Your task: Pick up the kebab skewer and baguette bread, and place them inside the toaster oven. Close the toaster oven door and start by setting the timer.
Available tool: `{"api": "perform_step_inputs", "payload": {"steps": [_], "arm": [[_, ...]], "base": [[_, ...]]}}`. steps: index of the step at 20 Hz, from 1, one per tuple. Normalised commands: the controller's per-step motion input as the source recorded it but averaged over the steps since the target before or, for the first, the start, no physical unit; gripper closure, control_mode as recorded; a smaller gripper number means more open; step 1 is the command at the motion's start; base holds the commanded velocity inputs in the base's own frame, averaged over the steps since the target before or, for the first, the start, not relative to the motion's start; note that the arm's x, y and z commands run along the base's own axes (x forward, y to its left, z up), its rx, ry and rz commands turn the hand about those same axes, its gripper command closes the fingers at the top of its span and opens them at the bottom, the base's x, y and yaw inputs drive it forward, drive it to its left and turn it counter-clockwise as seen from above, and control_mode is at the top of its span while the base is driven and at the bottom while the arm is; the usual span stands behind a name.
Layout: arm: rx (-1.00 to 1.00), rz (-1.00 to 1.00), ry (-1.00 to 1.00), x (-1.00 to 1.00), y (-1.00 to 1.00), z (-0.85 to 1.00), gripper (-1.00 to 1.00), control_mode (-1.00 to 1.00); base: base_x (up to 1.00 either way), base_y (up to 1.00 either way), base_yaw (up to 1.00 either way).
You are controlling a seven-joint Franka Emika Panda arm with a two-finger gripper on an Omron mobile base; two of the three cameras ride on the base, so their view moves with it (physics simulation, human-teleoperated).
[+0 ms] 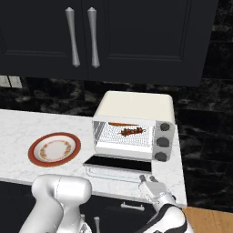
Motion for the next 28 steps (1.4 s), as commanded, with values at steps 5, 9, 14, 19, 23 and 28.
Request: {"api": "perform_step_inputs", "payload": {"steps": [5,9,14,19,23,28], "arm": [[0.08,-0.02,0.00,0.53,0.33,0.20,-1.00,-1.00],[0.08,-0.03,0.00,0.56,0.38,0.23,-1.00,-1.00],[0.12,-0.04,0.00,0.63,0.28,0.36,-1.00,-1.00],[0.13,-0.02,0.00,0.62,0.28,0.30,-1.00,-1.00],[0.12,-0.02,0.01,0.60,0.30,0.27,-1.00,-1.00],[0.10,-0.02,0.04,0.53,0.31,0.24,-1.00,-1.00]], "base": [[0.00,0.00,0.00],[0.00,0.00,0.00],[0.00,0.00,0.00],[0.00,0.00,0.00],[0.00,0.00,0.00],[0.00,0.00,0.00]]}}
